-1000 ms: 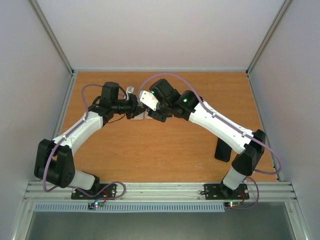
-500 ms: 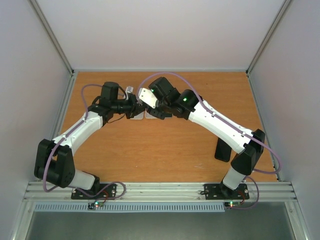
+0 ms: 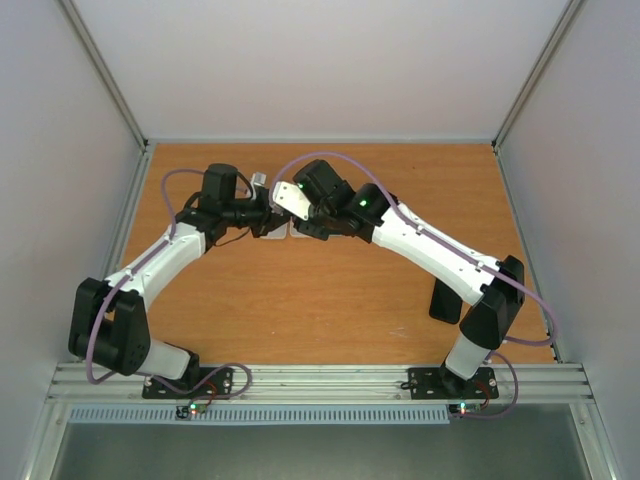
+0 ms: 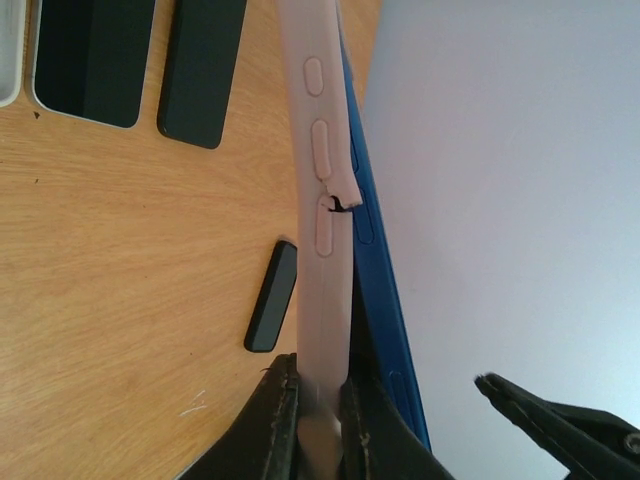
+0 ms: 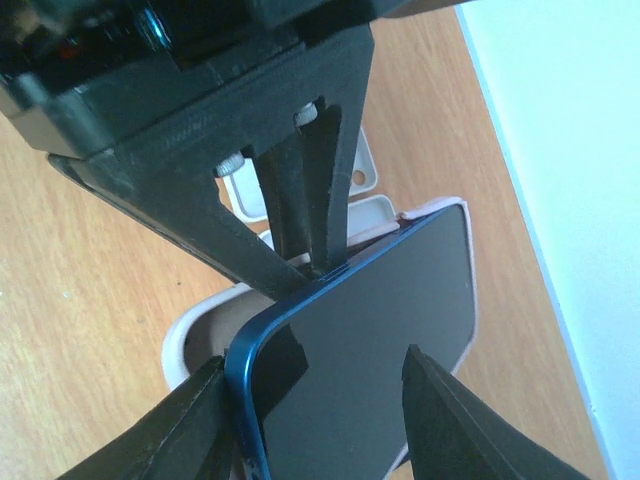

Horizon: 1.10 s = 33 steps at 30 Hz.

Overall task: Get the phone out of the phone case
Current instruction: Remove the phone case from the phone.

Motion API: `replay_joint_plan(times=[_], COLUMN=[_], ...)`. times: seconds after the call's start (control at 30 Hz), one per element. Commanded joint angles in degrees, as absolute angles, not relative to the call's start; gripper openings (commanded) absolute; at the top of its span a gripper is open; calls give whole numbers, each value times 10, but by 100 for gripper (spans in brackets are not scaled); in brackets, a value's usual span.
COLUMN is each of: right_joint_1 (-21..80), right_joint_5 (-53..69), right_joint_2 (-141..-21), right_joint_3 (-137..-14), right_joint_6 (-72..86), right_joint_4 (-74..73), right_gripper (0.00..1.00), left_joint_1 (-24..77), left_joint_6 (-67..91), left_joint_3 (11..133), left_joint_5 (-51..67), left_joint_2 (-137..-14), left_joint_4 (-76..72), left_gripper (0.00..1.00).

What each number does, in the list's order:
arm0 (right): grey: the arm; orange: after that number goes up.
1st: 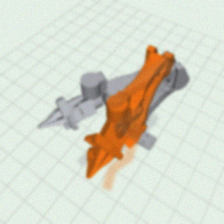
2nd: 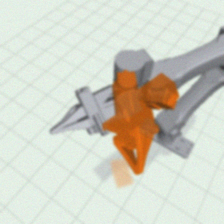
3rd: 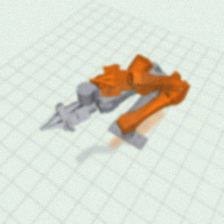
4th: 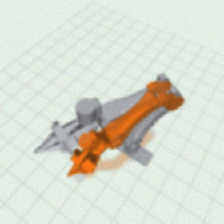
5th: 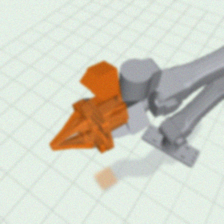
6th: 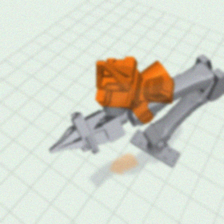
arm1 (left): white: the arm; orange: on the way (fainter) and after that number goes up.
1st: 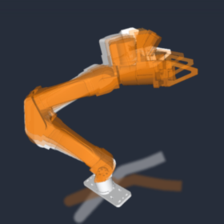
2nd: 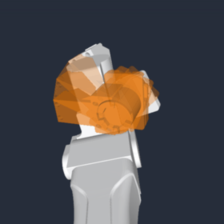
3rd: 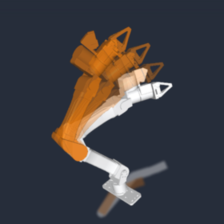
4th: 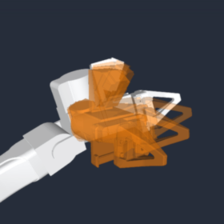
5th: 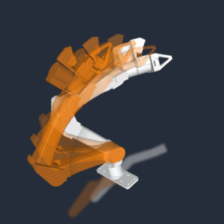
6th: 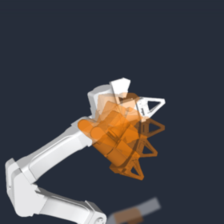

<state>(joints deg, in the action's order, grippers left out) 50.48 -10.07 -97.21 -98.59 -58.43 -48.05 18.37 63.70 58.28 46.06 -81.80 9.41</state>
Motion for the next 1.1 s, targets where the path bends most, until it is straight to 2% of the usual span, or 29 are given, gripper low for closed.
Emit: replay_joint_plan(times=[0.0,0.23,0.37,0.63,1.07], right_joint_1=[509,508,508,508,488], right_joint_5=[-138,-201,-213,-219,-188], right_joint_2=[-970,-969,-972,-964,-961], right_joint_3=[-954,-908,-901,-917,-1001], right_joint_6=[-611,-646,-657,-664,-634], right_joint_4=[-448,-362,-341,-340,-394], right_gripper=[46,34,31,3,1], left_joint_1=[184,183,183,183,181], left_joint_6=[635,642,641,640,573], left_joint_3=[593,590,584,575,575], left_joint_5=[484,492,494,485,423], left_joint_2=[-809,-808,-803,-806,-815], left_joint_4=[47,40,38,45,132], left_gripper=[0,0,0,0,0])
